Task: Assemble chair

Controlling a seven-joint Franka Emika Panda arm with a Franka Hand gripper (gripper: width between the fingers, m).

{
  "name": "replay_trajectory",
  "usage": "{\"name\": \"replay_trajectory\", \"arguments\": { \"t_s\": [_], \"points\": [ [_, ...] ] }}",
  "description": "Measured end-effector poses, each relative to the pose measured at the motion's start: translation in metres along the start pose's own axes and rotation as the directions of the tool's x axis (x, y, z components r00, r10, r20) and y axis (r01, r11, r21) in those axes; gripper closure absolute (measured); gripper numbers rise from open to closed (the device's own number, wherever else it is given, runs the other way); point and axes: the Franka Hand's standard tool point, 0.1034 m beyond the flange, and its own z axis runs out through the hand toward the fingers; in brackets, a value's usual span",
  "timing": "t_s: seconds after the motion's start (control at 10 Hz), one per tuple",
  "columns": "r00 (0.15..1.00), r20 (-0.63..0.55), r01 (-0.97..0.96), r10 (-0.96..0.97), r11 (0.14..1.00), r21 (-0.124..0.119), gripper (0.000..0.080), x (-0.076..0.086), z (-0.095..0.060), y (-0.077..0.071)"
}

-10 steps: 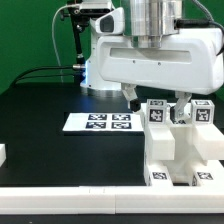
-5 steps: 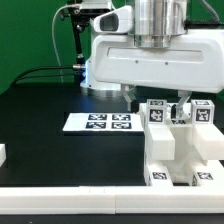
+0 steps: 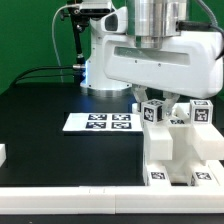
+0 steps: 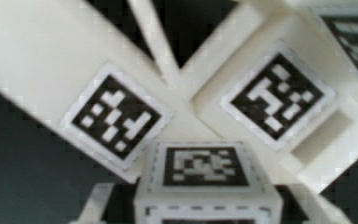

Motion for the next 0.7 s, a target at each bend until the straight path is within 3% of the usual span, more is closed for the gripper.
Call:
{"name": "replay_trajectory", "arguments": {
  "t_s": [0.1, 0.3, 0.5, 0.7],
  "points": [
    [0.978, 0.011, -0.21, 0.21, 0.978, 0.008, 0.0524, -0.0015, 0.0003, -0.0011],
    [0.829, 0.025, -0.559, 0.558, 0.829, 0.038, 0.0533, -0.0053, 0.002, -0.0037],
    [0.773, 0.041, -0.634, 0.633, 0.772, 0.044, 0.0534, -0.0052, 0.0027, -0.0033],
    [0.788, 0.039, -0.616, 0.615, 0.787, 0.044, 0.0534, -0.0051, 0.0029, -0.0032]
  ]
}}
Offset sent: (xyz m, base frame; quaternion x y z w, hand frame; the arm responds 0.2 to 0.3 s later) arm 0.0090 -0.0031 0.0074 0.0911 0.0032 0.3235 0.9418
